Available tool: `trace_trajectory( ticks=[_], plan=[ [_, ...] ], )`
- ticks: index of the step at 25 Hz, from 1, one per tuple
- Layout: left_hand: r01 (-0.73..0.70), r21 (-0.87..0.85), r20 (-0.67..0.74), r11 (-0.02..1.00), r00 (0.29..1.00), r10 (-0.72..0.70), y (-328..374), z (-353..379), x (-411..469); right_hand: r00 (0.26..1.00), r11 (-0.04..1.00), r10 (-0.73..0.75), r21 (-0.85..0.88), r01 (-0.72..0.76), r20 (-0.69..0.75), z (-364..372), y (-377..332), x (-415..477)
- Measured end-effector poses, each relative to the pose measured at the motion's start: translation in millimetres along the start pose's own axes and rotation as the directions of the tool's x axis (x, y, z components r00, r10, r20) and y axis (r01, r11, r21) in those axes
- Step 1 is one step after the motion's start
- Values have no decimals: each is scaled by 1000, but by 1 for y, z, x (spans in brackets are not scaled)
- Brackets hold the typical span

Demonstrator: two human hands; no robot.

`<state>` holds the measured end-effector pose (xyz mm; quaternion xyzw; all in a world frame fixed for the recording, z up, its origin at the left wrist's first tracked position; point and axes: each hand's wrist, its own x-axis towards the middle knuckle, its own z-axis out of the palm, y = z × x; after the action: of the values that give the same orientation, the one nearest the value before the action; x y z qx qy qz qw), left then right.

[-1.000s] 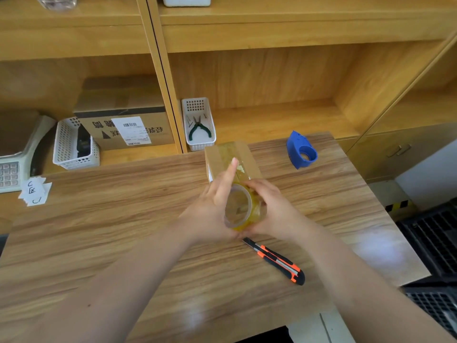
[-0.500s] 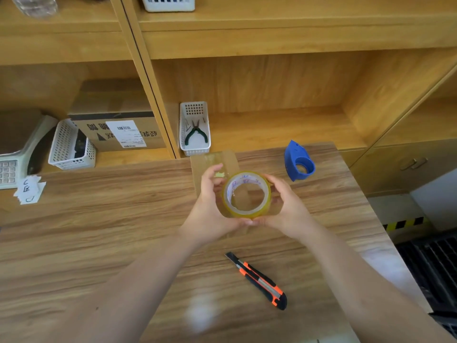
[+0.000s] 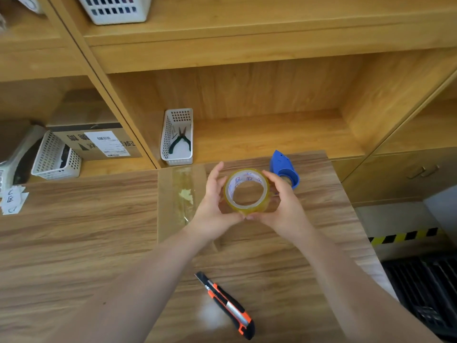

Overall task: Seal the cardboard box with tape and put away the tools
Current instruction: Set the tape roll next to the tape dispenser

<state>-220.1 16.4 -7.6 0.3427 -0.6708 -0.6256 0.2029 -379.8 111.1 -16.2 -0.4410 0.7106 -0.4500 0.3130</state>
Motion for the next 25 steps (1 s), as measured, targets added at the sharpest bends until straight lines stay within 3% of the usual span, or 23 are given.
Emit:
trace_trajectory(
  ticks=[4, 8, 11, 18, 25],
  plan=[
    [70, -298, -39, 952, 996, -85, 8, 24, 30, 998, 998, 38, 58, -35, -56, -17, 19, 12],
    [158, -451, -131, 879, 962, -240, 10, 43, 56, 995, 989, 81, 131, -73, -56, -39, 34, 22],
    [221, -442, -204, 869, 919, -338, 13, 60, 71, 991, 978, 113, 187, -97, -75, -53, 49, 29],
    [346, -416, -230, 841, 855, -465, 10, 103, 121, 964, 956, 214, 234, -175, -157, -83, 91, 50],
    [364, -320, -205, 874, 875, -440, 2, 142, 183, 935, 952, 260, 226, -206, -241, -116, 126, 77]
  ],
)
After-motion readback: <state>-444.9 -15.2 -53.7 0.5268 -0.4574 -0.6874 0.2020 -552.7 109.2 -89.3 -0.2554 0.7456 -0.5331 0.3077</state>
